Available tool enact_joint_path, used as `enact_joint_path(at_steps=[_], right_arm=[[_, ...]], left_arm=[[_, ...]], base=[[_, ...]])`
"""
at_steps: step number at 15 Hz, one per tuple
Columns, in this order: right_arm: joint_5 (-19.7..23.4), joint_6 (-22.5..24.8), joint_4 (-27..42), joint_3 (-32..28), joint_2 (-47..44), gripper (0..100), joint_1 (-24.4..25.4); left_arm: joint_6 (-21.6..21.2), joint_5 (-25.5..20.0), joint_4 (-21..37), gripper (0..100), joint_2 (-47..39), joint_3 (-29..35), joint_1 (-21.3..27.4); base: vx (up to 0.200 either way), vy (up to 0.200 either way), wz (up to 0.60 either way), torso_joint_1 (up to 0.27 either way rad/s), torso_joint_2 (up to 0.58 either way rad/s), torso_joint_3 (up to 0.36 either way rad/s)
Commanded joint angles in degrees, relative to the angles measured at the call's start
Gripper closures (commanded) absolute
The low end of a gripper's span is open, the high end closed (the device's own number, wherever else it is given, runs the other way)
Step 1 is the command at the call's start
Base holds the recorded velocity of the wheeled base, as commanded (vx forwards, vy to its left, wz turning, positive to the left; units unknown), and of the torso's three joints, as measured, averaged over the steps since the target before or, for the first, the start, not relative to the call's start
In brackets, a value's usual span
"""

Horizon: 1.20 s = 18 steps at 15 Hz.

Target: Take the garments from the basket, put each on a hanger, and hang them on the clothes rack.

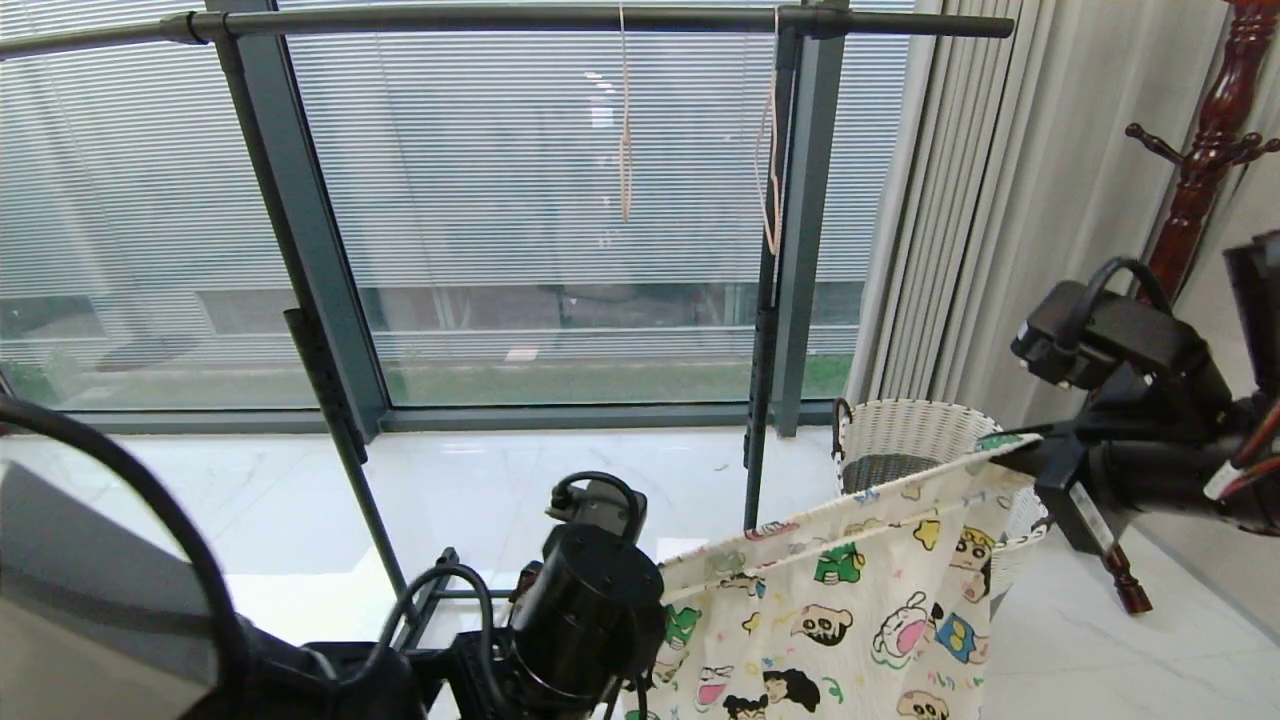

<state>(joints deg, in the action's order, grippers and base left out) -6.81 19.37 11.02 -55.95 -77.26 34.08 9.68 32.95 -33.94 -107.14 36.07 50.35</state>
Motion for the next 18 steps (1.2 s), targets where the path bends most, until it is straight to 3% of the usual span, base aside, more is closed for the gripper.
enact_joint_path(at_steps=[1,3,5,7,10,11,13,15,17,18], right_arm=[[0.1,0.1,0.1,8.3,7.7,100,0.7],[0.0,0.1,0.1,12.4,10.9,100,1.8],[-0.1,0.0,-2.8,12.7,10.7,100,1.0],[-0.1,0.1,-10.8,12.7,7.7,100,0.4],[0.2,0.5,-12.2,14.6,8.3,100,2.6],[0.4,0.5,-12.2,15.8,9.4,100,4.9],[0.4,0.4,-12.2,18.0,10.4,100,14.0],[0.0,0.5,-12.3,18.9,9.1,100,18.5],[-0.5,0.2,-12.7,19.0,8.0,100,17.8],[-0.8,0.2,-13.7,18.3,7.2,100,15.0]], left_arm=[[-5.9,-5.5,-0.2,100,11.6,0.1,-5.1],[-13.2,-17.8,0.2,100,17.8,-0.1,-8.9],[-15.2,-24.0,2.0,100,22.1,-1.7,-9.0],[-15.2,-27.3,2.6,100,22.4,-3.0,-7.8],[-15.0,-27.2,-0.1,100,17.2,3.1,-7.4],[-15.0,-27.2,-3.1,100,15.0,5.8,-7.5],[-15.2,-25.0,-9.6,100,9.2,11.4,-7.4],[-15.4,-22.9,-10.4,100,7.5,12.5,-7.4],[-15.0,-21.5,-10.4,100,8.0,10.5,-7.5],[-14.8,-20.2,-10.4,100,8.4,8.8,-7.4]], base=[[0.0,0.0,0.0,0.0,0.0,0.0],[0.0,0.0,0.0,0.0,0.0,0.0],[0.0,0.0,0.0,0.0,0.0,0.0],[0.0,0.0,0.0,0.0,0.0,0.0],[0.0,0.0,0.0,0.0,0.0,0.0],[0.0,0.0,0.0,0.0,0.0,0.0],[0.0,0.0,0.0,0.0,0.0,0.0],[0.0,0.0,0.0,0.0,0.0,0.0],[0.0,0.0,0.0,0.0,0.0,0.0],[0.0,0.0,0.0,0.0,0.0,0.0]])
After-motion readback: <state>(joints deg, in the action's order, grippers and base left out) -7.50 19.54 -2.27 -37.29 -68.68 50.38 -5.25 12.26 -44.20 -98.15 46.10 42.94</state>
